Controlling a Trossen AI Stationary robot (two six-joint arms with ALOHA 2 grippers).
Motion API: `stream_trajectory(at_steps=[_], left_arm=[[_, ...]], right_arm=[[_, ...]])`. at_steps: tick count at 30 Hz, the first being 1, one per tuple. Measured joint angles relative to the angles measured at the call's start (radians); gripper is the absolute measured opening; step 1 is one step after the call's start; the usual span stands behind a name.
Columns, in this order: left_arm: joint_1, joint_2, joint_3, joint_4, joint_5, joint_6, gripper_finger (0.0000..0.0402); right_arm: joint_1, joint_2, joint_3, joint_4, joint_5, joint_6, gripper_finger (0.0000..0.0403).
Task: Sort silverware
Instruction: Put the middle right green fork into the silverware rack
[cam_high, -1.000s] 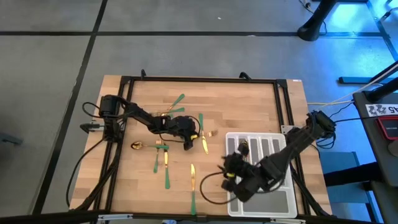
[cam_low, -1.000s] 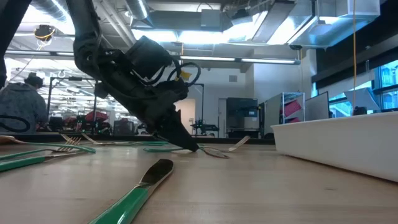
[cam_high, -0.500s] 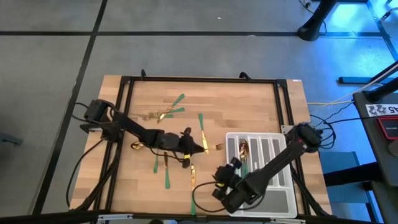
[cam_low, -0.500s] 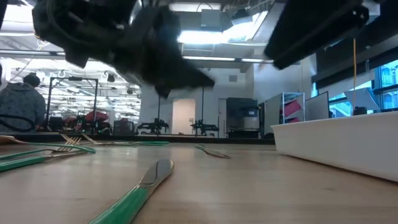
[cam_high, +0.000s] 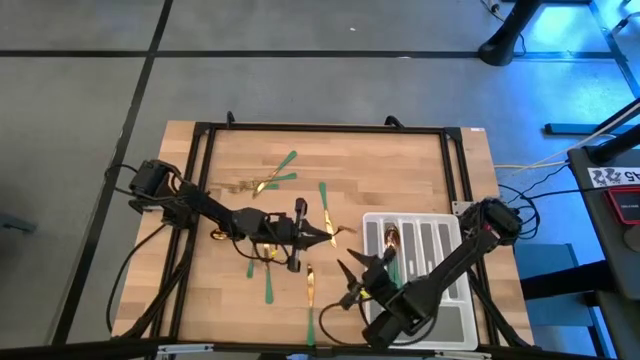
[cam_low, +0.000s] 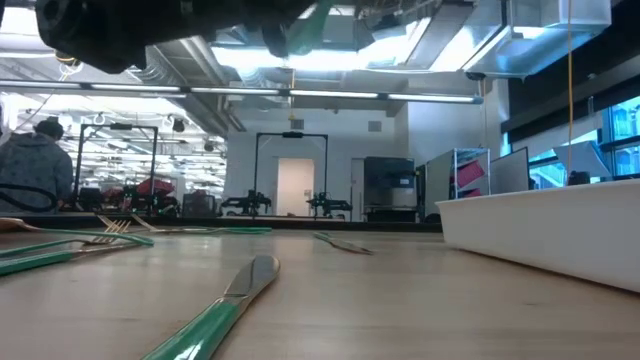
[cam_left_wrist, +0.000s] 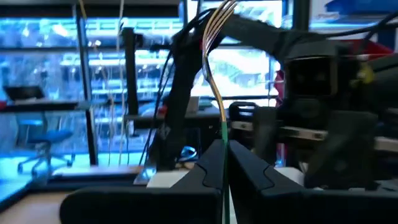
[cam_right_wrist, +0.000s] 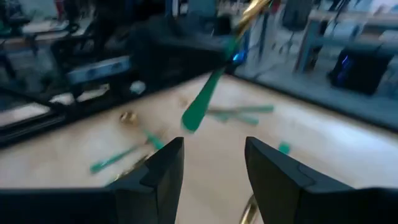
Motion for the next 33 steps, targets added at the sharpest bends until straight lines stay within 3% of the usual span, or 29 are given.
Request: stream_trajectory(at_steps=[7,14,19,22,29,33], left_arm=[[0.000,-0.001,0.000,0.104,0.030,-0.052,0.0002],[-0.002,-0.001,0.013,0.179,0.264,-0.112,0.0001],[-0.011,-0.001,0.015,0.189,0.303,-0.103,0.0001],[-0.015,-0.001,0.015,0.183,0.304,-0.103,0.0001],[-0.015,-0.001,0.015,0.154,0.303,-0.081,0.0001],[-0.016,-0.001,0.015,0.152,0.307,-0.071,0.0001]], right_arm=[[-0.046,0.004,0.006,0.051,-0.074,-0.110,0.0172],[-0.127,0.040,0.005,0.418,-0.244,-0.617,0.0172],[-0.151,0.048,0.005,0.636,-0.269,-0.880,0.0172],[-0.146,0.048,0.005,0.700,-0.239,-0.964,0.0172],[-0.093,0.041,0.005,0.707,-0.157,-0.967,0.0172],[-0.112,0.041,0.005,0.724,-0.220,-0.951,0.0158]])
